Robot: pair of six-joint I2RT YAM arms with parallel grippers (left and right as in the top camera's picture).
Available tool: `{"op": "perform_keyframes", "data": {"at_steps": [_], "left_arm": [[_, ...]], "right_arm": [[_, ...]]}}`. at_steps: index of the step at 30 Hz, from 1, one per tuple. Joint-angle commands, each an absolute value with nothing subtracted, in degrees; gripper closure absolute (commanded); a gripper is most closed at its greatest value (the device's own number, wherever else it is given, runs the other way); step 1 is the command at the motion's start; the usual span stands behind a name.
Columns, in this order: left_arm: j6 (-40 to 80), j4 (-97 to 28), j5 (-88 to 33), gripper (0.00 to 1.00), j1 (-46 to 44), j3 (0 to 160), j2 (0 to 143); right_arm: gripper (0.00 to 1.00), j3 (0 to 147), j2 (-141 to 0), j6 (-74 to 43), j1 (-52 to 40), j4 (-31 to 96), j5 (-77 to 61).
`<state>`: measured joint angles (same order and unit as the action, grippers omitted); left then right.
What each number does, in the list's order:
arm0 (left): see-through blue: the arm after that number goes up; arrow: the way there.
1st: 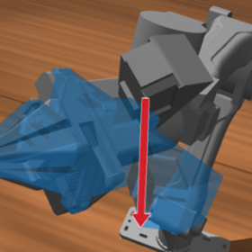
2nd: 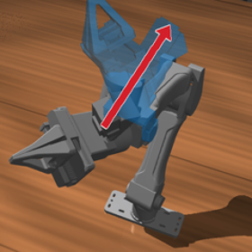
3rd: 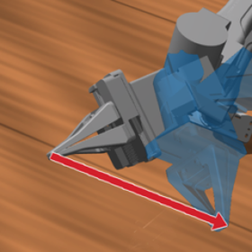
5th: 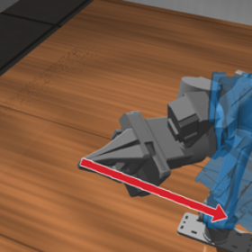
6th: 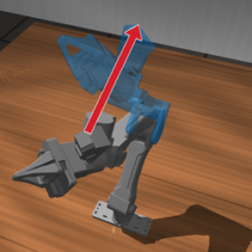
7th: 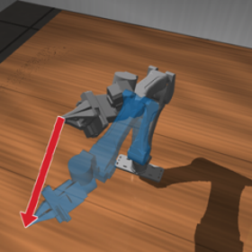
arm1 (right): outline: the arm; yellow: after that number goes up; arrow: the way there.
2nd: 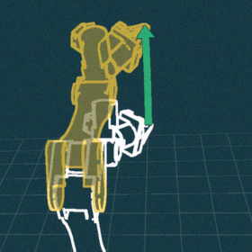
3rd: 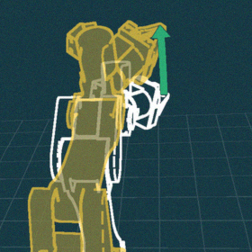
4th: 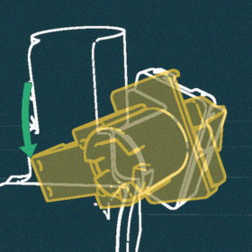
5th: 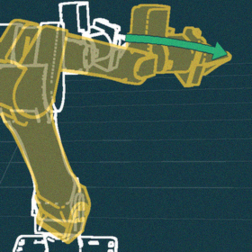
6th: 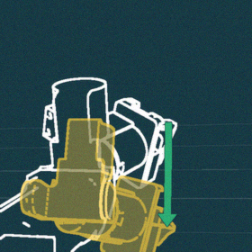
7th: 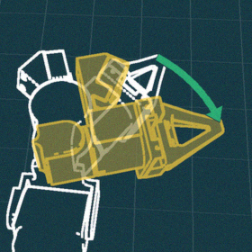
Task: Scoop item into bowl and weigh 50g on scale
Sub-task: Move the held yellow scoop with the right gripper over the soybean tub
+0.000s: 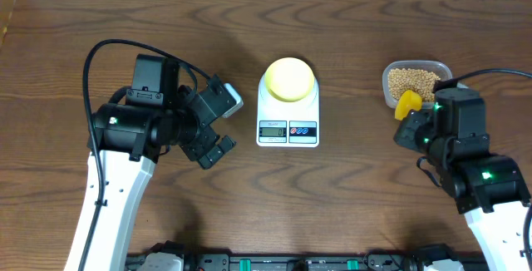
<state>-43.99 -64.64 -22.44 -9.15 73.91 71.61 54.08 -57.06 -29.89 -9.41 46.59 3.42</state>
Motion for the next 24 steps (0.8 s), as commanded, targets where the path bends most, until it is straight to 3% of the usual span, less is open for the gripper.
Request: {"op": "perform_keyframes", "data": {"at_steps": [1,7,14,24], "left_arm": [[-45.0,-64.9,-23.5,0.02,-8.9,73.4,71.6],[-45.0,-64.9,-23.5,0.02,-8.9,73.4,71.6],[-45.0,-64.9,-23.5,0.02,-8.9,73.4,71.6],[-45.0,-64.9,-23.5,0.02,-8.9,73.4,71.6]], "right_arm": [[0.99,57.5,-56.9,-29.1,-6.3,46.9,4.2],[0.99,65.6,-60.2,-16.7,2.0,49.5,3.9],[0.99,78.4,-71.7,-5.6,4.4,57.1,3.9],[0.99,84.6,-87.5,-1.5,4.4,65.9,7.9]]}}
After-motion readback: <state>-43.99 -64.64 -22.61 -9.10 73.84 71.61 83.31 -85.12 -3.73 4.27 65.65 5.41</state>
